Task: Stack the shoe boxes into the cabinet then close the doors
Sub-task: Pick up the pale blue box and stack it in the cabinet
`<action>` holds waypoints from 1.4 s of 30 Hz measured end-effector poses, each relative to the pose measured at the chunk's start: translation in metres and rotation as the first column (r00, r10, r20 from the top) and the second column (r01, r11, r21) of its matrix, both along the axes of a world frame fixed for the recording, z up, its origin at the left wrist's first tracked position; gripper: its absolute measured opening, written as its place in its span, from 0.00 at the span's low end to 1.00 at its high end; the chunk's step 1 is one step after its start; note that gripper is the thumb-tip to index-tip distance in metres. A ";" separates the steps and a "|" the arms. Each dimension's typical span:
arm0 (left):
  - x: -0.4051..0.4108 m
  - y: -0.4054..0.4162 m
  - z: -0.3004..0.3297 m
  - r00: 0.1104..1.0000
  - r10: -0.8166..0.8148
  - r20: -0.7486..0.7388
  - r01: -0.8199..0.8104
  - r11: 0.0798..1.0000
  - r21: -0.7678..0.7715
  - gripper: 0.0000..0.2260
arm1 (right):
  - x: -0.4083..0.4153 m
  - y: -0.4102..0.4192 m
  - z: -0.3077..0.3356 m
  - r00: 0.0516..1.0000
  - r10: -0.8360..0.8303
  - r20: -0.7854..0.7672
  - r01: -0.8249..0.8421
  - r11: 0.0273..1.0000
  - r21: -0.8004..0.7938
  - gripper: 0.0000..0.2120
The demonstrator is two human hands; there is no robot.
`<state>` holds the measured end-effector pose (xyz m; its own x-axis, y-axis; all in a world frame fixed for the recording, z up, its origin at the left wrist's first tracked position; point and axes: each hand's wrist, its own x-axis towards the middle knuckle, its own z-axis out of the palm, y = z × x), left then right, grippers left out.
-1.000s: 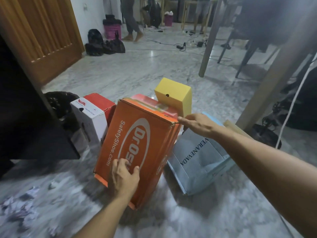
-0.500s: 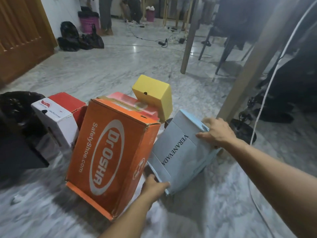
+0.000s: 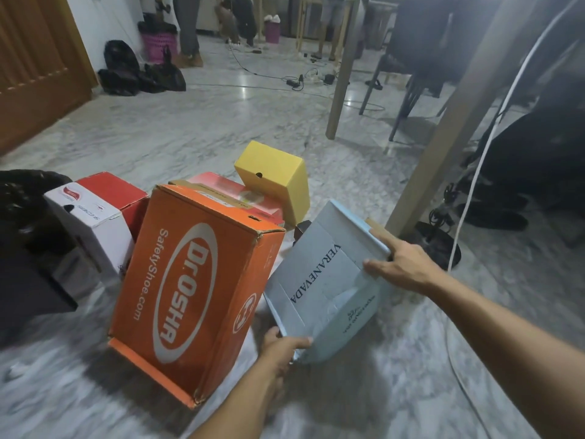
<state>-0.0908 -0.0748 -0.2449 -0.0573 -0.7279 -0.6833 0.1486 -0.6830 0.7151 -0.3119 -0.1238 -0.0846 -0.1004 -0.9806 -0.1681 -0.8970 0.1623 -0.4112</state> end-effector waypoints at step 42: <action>0.365 0.183 0.379 0.850 0.484 0.209 -0.200 0.662 -0.722 0.33 | 0.289 0.113 0.284 0.678 0.549 0.489 -0.402 0.833 -0.379 0.40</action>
